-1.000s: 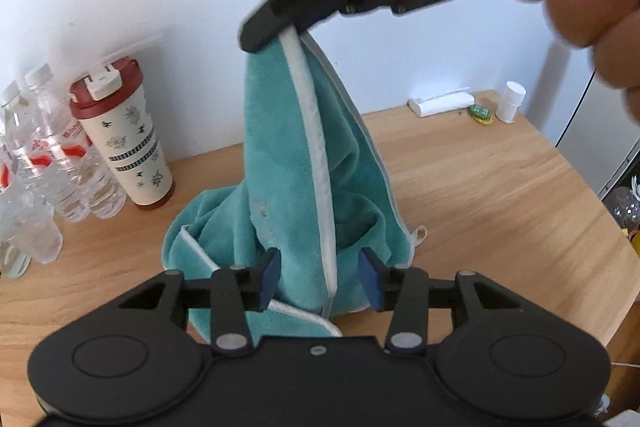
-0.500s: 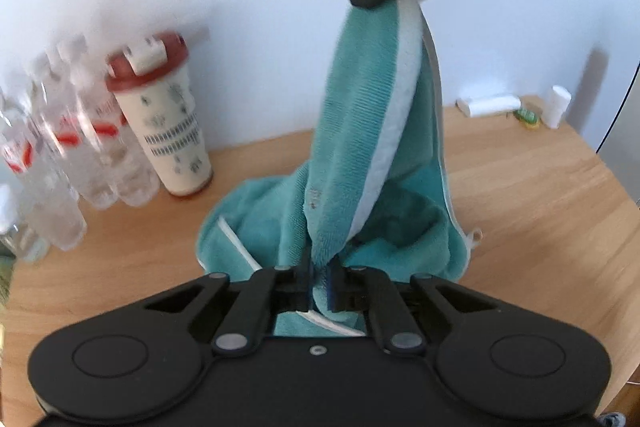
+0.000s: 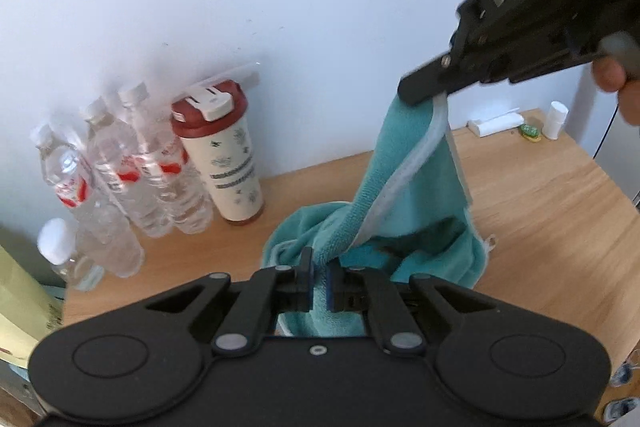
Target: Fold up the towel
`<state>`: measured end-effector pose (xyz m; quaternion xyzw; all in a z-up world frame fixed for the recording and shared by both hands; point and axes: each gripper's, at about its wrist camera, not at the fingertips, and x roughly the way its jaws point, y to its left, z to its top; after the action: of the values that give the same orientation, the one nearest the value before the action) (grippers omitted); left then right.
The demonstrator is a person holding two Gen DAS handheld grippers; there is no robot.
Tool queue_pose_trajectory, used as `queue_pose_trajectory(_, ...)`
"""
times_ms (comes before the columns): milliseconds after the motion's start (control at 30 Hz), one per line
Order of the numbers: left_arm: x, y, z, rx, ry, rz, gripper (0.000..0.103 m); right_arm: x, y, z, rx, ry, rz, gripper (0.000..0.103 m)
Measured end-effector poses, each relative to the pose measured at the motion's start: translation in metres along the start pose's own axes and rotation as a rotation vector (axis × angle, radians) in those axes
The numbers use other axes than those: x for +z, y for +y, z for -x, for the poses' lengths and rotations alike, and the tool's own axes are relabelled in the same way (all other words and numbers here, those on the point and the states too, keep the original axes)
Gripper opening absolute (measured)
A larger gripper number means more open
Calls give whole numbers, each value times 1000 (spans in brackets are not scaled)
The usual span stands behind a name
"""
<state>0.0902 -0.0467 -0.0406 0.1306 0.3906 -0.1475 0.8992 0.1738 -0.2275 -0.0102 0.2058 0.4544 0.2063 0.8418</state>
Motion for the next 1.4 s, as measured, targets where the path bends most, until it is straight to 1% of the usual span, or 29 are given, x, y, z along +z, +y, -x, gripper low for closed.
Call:
queue_pose_trajectory(100,-1,6,3,7,4,18,4,-5,1,-14,12,26,7,7)
queue_pose_trajectory(200,0,9,3,59,-4,-5,4,-9,2,-27,17,54,17,8)
queue_pose_trajectory(233,1,13,2,57,1,3,4,-10,3,-29,6,57,33,10)
queue_pose_trajectory(267,1,15,2,58,4,11,4,-12,3,-31,-5,60,48,20)
queue_pose_trajectory(300,2,17,1,61,6,18,4,-14,3,-33,-15,64,63,28)
queue_pose_trajectory(333,3,18,-1,64,6,12,4,-17,0,-31,-24,64,71,42)
queue_pose_trajectory(367,4,19,-2,67,6,9,4,-19,-4,-30,-33,64,79,46)
queue_pose_trajectory(467,6,22,-4,61,8,17,4,-27,-26,-20,-71,70,75,46)
queue_pose_trajectory(567,9,19,-3,80,1,-13,5,-39,-46,-7,-149,36,125,46)
queue_pose_trajectory(633,10,21,-4,75,17,-11,5,-53,-61,-6,-272,54,235,46)
queue_pose_trajectory(700,10,21,-4,80,24,-16,5,-65,-69,-10,-348,69,373,46)
queue_pose_trajectory(733,10,21,-5,90,29,-22,5,-67,-71,-12,-356,74,395,46)
queue_pose_trajectory(800,11,22,-6,92,39,-16,5,-76,-83,-23,-404,112,488,46)
queue_pose_trajectory(867,13,23,-6,97,45,-10,5,-77,-91,-30,-402,129,505,46)
queue_pose_trajectory(967,15,23,-7,114,59,-10,5,-80,-106,-46,-382,137,585,46)
queue_pose_trajectory(1033,16,23,-8,121,69,-3,5,-83,-110,-57,-377,165,639,46)
queue_pose_trajectory(1133,17,23,-9,134,79,0,5,-85,-119,-74,-356,203,673,45)
queue_pose_trajectory(1167,18,23,-10,138,83,3,5,-85,-123,-78,-351,215,669,45)
queue_pose_trajectory(1267,20,24,-13,149,95,18,5,-85,-133,-90,-299,238,634,44)
queue_pose_trajectory(1400,22,26,-18,159,109,39,5,-82,-147,-96,-236,225,589,44)
